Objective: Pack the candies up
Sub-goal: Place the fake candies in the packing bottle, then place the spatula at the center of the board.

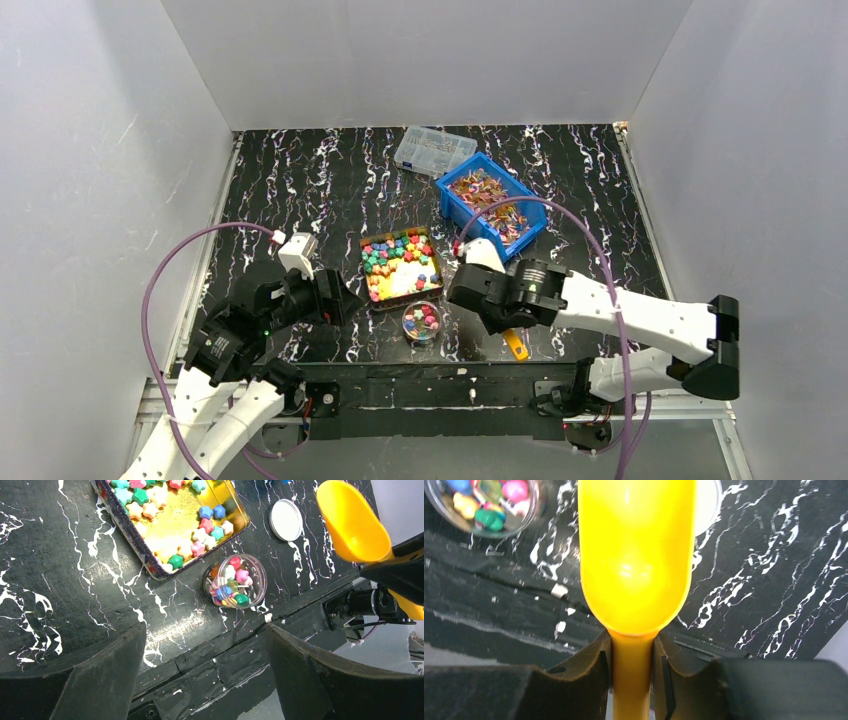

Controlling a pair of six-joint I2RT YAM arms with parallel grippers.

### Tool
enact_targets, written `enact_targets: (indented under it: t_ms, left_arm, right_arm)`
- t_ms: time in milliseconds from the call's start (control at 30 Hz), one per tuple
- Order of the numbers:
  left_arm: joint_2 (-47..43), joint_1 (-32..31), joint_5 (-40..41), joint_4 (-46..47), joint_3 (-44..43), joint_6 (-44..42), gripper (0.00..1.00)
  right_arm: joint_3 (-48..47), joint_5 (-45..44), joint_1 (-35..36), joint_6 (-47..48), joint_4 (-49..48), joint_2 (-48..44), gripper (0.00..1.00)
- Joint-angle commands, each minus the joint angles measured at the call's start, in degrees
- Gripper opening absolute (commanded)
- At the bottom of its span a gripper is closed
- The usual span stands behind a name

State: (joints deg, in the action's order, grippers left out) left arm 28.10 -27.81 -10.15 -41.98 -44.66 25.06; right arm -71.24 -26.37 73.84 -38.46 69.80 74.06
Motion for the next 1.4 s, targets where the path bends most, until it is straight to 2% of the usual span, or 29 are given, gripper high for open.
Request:
enact_targets:
  t_ms: [0, 233, 367, 467, 700, 1000, 1367]
  left_arm:
    - [0.42, 0.3, -0.74, 0.49, -0.07, -0.97, 0.88]
    - [0.38, 0.29, -0.42, 0.58, -0.03, -0.89, 0.92]
    - [0.41, 0.3, 0.39, 0.54, -0.06, -0.76, 0.96]
    - [0.25, 0.3, 0.87, 0.35, -0.05, -0.63, 0.98]
    - [-0.43, 0.33, 1.93, 0.23, -0.07, -0.36, 0.98]
    - [0.16, 0.32, 1.98, 0.23, -0.07, -0.32, 0.98]
    - [1.08, 0.31, 1.8, 0.23, -0.16, -0.42, 0.98]
  right_arm:
    - [3.96, -13.09, -0.81, -6.31, -4.83, -6.5, 0.01]
    - [8.6, -20.26, -6.52, -5.14, -10.4, -10.13, 0.01]
    - [10.31, -21.01, -15.11, 0.02, -14.4, -10.84, 0.01]
    - [12.94, -17.7, -25.13, 5.59, -20.51, -12.32, 0.01]
    - [17.49, -11.43, -40.01, 11.89, -30.15, -11.36, 0.01]
    - [25.01, -0.85, -53.77, 15.26, -42.43, -6.74, 0.01]
    - [27.52, 11.31, -66.53, 15.34, -51.93, 2.27, 0.01]
